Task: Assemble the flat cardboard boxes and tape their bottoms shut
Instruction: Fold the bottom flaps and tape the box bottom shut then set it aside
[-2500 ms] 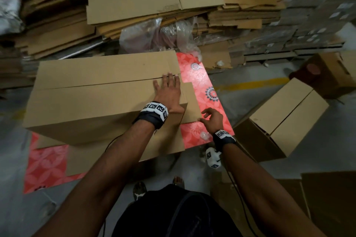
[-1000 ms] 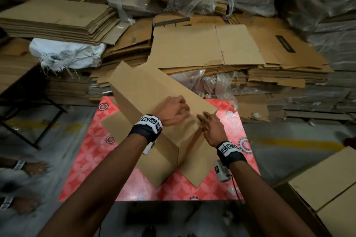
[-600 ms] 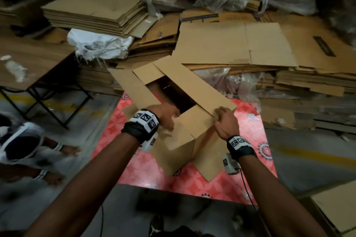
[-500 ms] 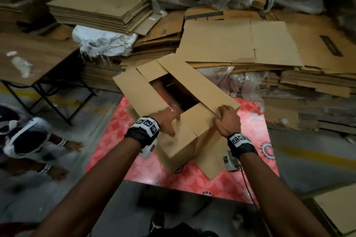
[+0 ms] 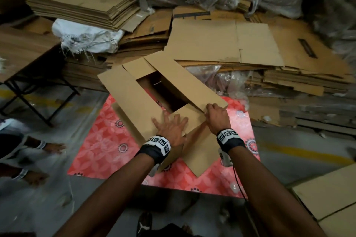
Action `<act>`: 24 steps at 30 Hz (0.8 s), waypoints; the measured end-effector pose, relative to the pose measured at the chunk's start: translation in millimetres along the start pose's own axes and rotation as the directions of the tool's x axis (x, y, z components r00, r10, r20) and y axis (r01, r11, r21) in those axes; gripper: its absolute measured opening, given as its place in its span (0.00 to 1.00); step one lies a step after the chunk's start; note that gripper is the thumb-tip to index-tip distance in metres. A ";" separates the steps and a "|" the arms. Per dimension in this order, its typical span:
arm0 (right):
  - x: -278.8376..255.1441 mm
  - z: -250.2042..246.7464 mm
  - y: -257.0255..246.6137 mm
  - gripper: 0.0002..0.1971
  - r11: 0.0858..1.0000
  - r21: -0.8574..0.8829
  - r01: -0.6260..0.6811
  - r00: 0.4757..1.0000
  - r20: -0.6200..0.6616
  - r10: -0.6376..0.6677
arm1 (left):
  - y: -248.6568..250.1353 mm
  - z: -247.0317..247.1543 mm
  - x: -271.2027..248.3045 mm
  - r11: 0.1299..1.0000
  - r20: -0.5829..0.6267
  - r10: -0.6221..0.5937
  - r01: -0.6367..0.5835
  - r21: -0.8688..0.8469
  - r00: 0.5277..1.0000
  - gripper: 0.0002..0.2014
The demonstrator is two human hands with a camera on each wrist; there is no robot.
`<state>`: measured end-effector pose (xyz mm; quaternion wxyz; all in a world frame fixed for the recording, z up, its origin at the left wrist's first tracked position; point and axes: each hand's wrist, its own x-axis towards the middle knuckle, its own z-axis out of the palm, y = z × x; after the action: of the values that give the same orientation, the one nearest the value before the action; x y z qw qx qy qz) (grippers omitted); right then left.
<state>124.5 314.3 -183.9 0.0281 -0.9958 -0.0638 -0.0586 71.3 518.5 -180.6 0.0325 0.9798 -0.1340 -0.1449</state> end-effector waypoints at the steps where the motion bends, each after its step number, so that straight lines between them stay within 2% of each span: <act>1: 0.6 -1.6 4.8 0.08 1.000 -0.012 0.014 1.000 -0.014 -0.014 | -3.0 1.0 1.0 1.000 0.008 0.024 -0.024 -0.001 1.000 0.33; 3: 1.9 -8.3 11.5 0.08 0.998 -0.007 0.059 0.998 -0.031 -0.059 | -12.7 1.8 -0.3 0.998 0.042 0.061 -0.061 -0.001 0.997 0.30; 6: 4.0 -24.0 21.9 0.11 0.993 0.084 0.088 0.994 -0.075 -0.082 | -29.1 0.9 -2.5 0.995 0.080 0.099 -0.099 -0.005 0.992 0.33; 8: 4.9 -37.4 26.4 0.13 0.979 0.176 0.098 0.986 -0.152 -0.071 | -41.6 -0.8 -3.4 0.994 0.096 0.110 -0.107 -0.029 0.989 0.36; 11: 9.9 -52.1 34.4 0.21 0.951 0.301 0.073 0.942 -0.335 0.033 | -53.2 -5.3 -4.2 0.995 0.134 0.091 -0.084 -0.061 0.987 0.44; 14: 14.7 -53.4 40.4 0.29 0.959 0.278 -0.050 0.876 -0.449 0.176 | -49.0 -11.4 -3.2 0.996 0.129 0.059 -0.050 -0.077 0.990 0.49; 18: 13.6 -33.1 44.7 0.33 0.935 0.080 -0.347 0.878 -0.321 0.354 | -39.8 -10.6 2.0 0.994 0.081 0.027 -0.018 -0.105 0.996 0.43; 21: 8.7 -10.1 47.2 0.39 0.920 0.053 -0.388 0.903 -0.180 0.391 | -40.0 -5.5 2.4 0.994 0.068 0.020 -0.012 -0.106 0.998 0.40; 24: 4.1 15.8 49.2 0.35 0.906 0.134 -0.401 0.913 -0.018 0.407 | -40.9 -2.5 1.0 0.995 0.040 0.023 -0.019 -0.099 0.999 0.39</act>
<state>136.8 267.1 -201.4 0.1045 -0.9821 0.1406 -0.0697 83.3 557.6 -182.7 0.0794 0.9724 -0.1375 -0.1710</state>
